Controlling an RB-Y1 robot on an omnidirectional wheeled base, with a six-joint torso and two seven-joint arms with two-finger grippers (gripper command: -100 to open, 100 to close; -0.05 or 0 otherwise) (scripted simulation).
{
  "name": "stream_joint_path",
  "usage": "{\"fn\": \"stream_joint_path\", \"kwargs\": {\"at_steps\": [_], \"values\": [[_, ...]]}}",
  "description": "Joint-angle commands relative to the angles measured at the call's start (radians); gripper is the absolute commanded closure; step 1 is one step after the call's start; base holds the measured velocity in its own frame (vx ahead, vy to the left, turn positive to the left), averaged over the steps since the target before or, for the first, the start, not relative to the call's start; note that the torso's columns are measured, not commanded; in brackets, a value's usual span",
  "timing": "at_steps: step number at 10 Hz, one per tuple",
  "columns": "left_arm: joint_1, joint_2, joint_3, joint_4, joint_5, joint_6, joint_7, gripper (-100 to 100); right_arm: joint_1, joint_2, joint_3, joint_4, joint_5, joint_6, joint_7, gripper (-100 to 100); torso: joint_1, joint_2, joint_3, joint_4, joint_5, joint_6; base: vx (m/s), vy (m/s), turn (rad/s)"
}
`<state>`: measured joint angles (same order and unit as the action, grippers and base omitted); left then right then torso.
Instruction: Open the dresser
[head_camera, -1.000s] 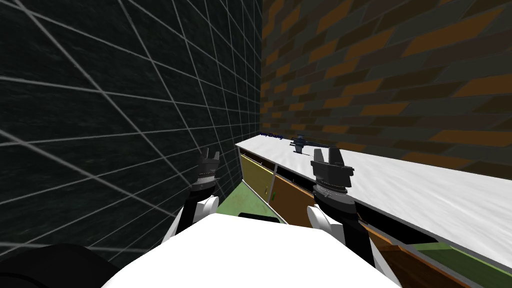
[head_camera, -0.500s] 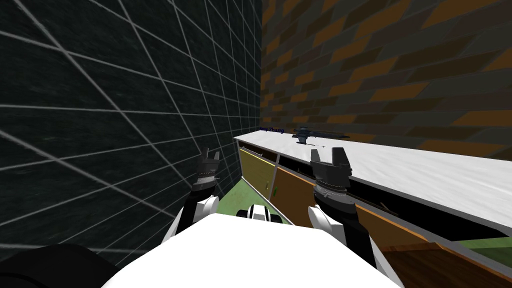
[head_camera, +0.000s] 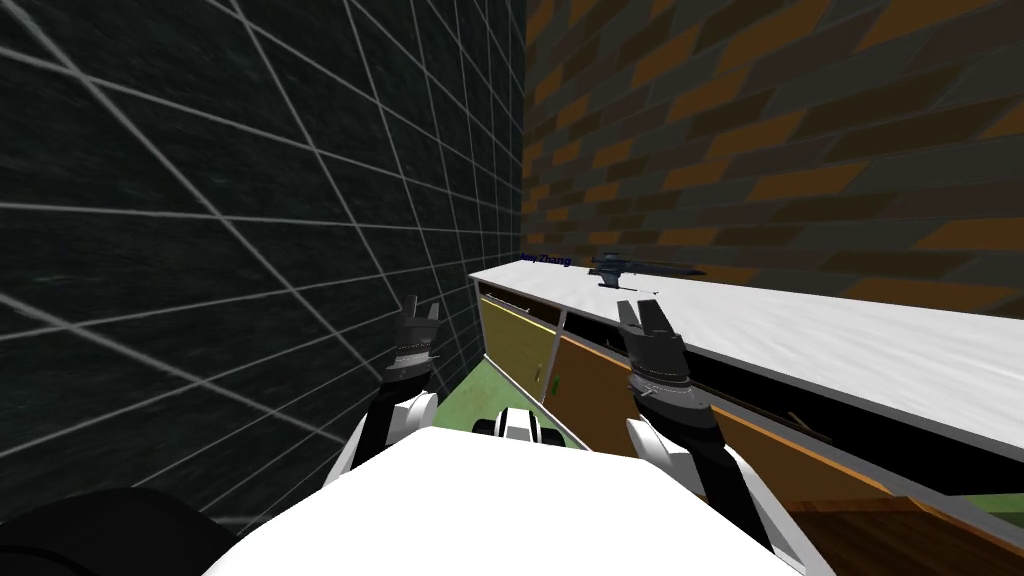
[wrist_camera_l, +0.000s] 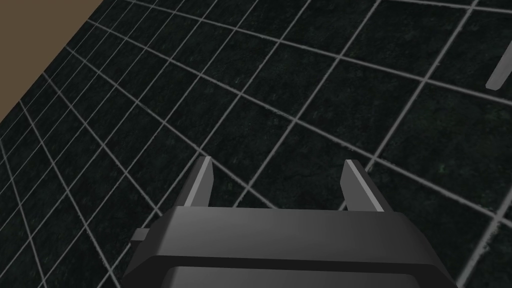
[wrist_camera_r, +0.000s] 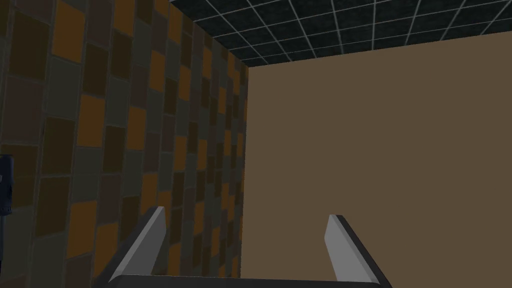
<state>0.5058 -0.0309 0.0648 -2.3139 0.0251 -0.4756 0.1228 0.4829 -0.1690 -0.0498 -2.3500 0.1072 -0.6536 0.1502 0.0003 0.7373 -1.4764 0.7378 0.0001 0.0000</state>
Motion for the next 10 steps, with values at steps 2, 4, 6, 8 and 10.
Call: {"fn": "stream_joint_path", "kwargs": {"at_steps": [2,4,6,8,10], "values": [[0.0,0.0,0.0,0.0,0.0,0.0,0.0,0,0.012,-0.086,-0.038,0.01,0.084,-0.009,0.084,-100,0.001,0.001,0.0,0.0,0.0,0.0,0.04,0.092,-0.029],[0.0,0.0,0.0,0.0,0.0,0.0,0.0,0,0.02,-0.137,-0.062,0.016,0.138,-0.017,0.138,-100,0.0,0.001,0.001,0.0,0.0,0.0,0.039,0.091,-0.035],[0.0,0.0,0.0,0.0,0.0,0.0,0.0,0,0.029,-0.191,-0.087,0.023,0.197,-0.026,0.196,-100,0.0,0.0,0.0,0.0,0.0,0.0,0.055,0.1,-0.034],[0.0,0.0,0.0,0.0,0.0,0.0,0.0,0,0.038,-0.249,-0.114,0.031,0.256,-0.036,0.251,-100,0.0,0.0,0.0,0.0,0.0,0.0,0.056,0.113,-0.04],[0.0,0.0,0.0,0.0,0.0,0.0,0.0,0,0.043,-0.279,-0.128,0.036,0.292,-0.04,0.288,-100,0.0,0.002,0.001,0.0,0.0,0.0,0.033,0.094,-0.027]]}}
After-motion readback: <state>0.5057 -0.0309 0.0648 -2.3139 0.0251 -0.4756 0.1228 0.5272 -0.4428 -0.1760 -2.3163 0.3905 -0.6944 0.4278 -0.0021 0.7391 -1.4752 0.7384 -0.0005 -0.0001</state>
